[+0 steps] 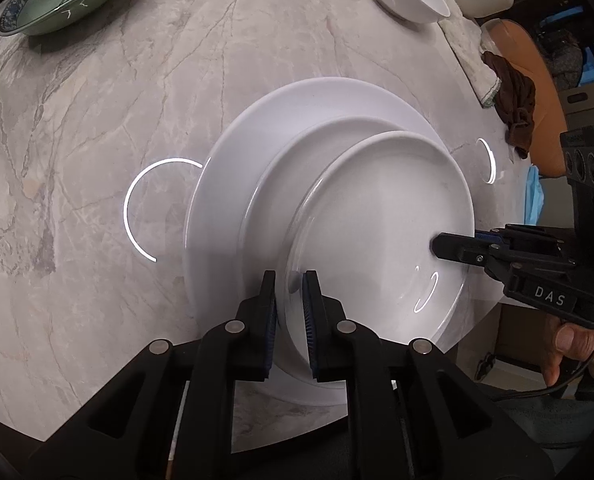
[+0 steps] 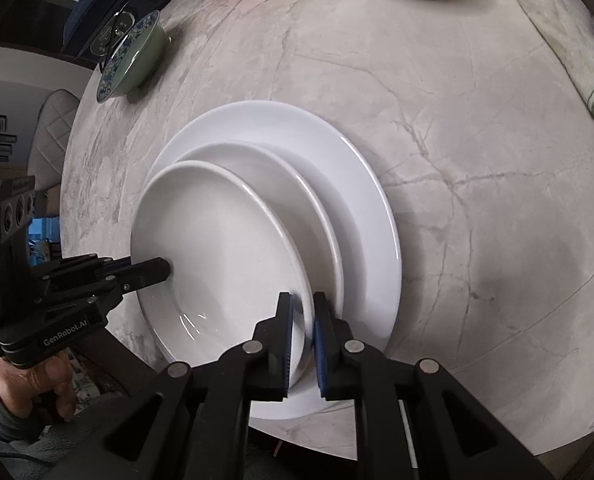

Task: Organize plates and bowls
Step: 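Lower the deep white plate onto the stacked white plates, then lay the deep plate flat on the stack and open the right gripper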

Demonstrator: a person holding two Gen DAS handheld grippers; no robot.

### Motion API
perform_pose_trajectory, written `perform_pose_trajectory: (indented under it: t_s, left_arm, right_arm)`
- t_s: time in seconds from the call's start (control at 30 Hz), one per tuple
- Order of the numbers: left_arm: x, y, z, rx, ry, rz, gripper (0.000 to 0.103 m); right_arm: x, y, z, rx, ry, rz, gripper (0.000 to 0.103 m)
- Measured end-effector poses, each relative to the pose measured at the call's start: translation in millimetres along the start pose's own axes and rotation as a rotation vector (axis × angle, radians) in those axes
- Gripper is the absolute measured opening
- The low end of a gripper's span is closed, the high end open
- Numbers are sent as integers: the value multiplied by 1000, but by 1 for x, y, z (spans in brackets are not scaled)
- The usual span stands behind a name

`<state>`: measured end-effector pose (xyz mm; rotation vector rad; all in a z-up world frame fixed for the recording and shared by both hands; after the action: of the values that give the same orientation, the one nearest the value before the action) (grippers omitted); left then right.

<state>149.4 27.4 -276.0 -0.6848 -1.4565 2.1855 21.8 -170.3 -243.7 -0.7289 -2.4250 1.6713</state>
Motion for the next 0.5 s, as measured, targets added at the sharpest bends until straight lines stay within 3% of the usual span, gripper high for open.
perform_pose_trajectory:
  t_s: [0.13, 0.23, 0.37, 0.5]
  left_arm:
    - [-1, -4, -3, 8, -5, 1, 15]
    - [-1, -5, 0, 27, 14, 2, 26]
    - [0, -4, 13, 62, 48, 0, 53]
    - [2, -3, 22, 75, 71, 0, 62]
  right_arm:
    - [-2, 3, -10, 54, -34, 1, 19]
    - [-2, 4, -14, 84, -51, 3, 19]
    - [-2, 4, -15, 108, -43, 2, 19]
    - [-1, 3, -15, 108, -13, 5, 20]
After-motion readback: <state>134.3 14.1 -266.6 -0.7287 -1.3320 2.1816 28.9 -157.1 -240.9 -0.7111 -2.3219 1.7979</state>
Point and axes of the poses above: each gripper's, at about its wrist camera, not at the fingertips, and y roughly the way its jaws point, z to its right, x to its underside, the point moved 1 cm from there along y, roughly the way its jaws point, and after that the axes turned 9 degrees about z, right-handed, at the moved point
